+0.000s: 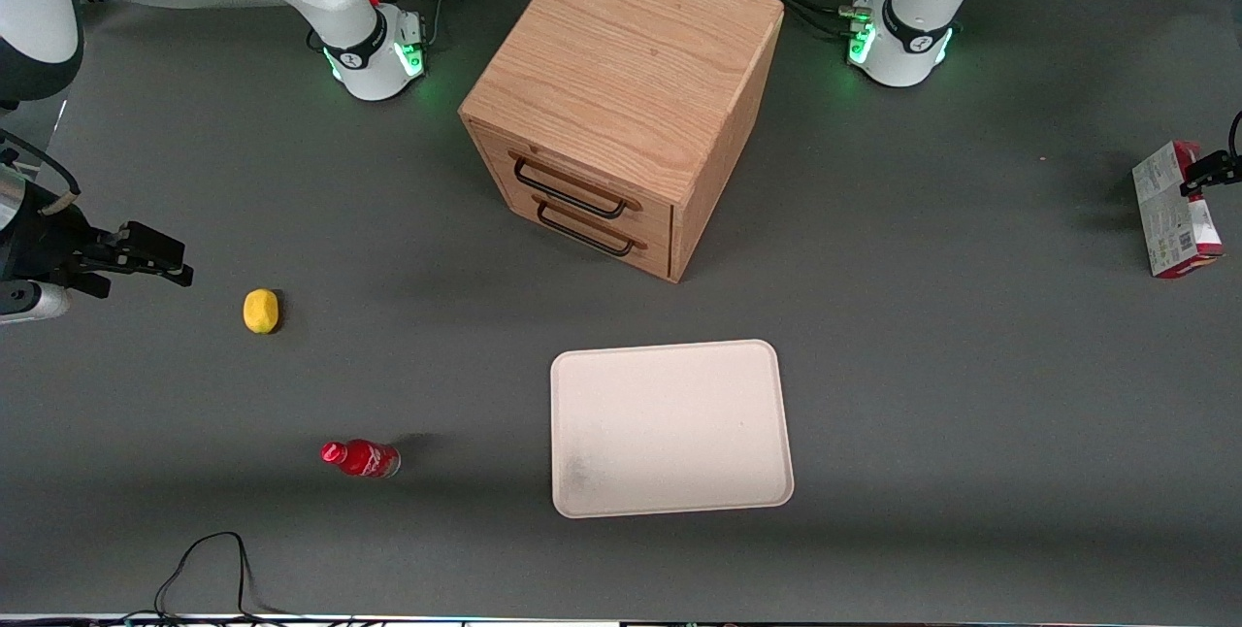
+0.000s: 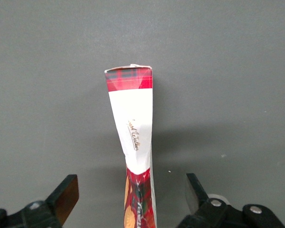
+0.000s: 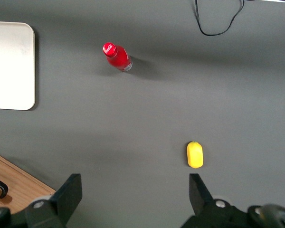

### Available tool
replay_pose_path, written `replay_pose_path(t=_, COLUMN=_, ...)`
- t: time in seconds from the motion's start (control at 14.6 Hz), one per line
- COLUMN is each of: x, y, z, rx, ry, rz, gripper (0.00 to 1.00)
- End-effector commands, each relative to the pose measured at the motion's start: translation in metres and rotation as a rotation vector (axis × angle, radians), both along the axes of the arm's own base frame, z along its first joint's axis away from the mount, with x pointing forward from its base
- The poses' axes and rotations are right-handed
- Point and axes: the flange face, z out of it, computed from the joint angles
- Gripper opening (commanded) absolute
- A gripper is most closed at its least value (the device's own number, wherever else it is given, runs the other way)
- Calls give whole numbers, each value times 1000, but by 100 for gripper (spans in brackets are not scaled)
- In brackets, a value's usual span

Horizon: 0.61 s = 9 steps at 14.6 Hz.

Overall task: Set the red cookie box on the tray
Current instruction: 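Close the left gripper on the cookie box and lift it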

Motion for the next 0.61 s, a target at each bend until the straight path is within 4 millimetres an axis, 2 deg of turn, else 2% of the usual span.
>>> replay_pose_path(t=0.0, x=-6, y=2, z=-16, rx=-14, ry=-12, rz=3, gripper=100)
replay_pose_path(t=0.34, x=-3, y=-4, z=-36, rx=-33, ry=12, rz=-5, gripper=98)
replay_pose_path(t=0.48, x=-1, y=-5, z=-35, rx=-33, ry=13, rz=-11, gripper=61)
replay_pose_path(t=0.55, x=-1, y=-4, z=-34, rx=-34, ry=14, rz=-10, gripper=47)
